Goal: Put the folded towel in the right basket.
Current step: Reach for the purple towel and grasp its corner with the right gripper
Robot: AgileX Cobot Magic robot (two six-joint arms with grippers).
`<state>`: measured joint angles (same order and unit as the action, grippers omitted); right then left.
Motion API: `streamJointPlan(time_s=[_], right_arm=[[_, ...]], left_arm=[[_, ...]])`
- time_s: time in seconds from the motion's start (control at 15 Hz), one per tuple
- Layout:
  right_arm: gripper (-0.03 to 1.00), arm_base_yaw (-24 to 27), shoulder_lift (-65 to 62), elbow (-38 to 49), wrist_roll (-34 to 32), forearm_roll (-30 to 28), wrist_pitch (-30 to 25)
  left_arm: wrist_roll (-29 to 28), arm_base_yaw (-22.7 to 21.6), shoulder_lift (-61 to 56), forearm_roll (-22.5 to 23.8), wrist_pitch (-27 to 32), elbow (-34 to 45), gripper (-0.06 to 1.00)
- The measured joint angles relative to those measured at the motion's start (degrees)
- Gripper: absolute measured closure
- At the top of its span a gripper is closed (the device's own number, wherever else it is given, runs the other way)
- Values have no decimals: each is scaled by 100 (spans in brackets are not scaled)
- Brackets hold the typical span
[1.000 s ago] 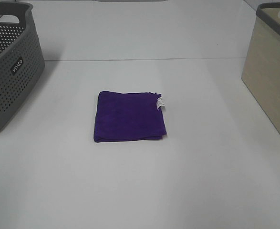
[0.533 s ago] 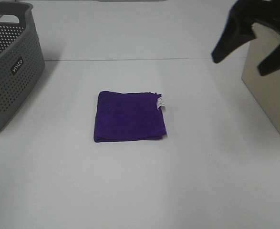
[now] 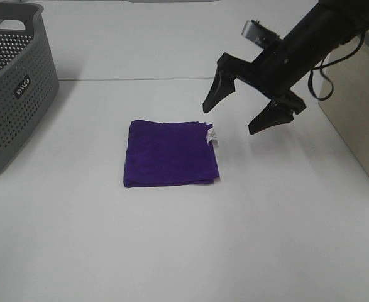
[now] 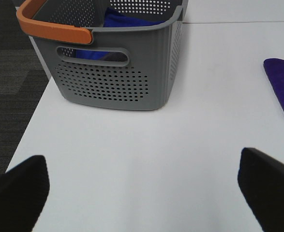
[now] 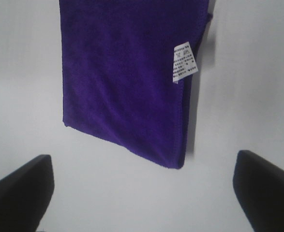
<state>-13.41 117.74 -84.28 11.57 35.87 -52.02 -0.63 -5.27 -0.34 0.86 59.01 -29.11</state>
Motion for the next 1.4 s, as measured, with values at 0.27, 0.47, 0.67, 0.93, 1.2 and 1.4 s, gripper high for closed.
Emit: streamJointPlan(time_s=[0.27, 0.47, 0.67, 0.93, 1.2, 1.4], right_arm=[[0, 0, 659, -17, 573, 498, 418], [1, 0, 831, -17, 877, 716, 756], [1, 0, 1026, -29, 1003, 745, 917], [1, 0, 1175, -63, 980, 848, 848], [1, -126, 1226, -74, 957, 917, 854], [3, -487, 1450, -160, 957, 1444, 900]], left_arm=[[0, 0, 0, 0, 0, 0, -5], [0, 0, 0, 0, 0, 0, -5], [0, 0, 0, 0, 0, 0, -5], [0, 0, 0, 0, 0, 0, -5], [0, 0, 0, 0, 0, 0, -5], [0, 0, 0, 0, 0, 0, -5]])
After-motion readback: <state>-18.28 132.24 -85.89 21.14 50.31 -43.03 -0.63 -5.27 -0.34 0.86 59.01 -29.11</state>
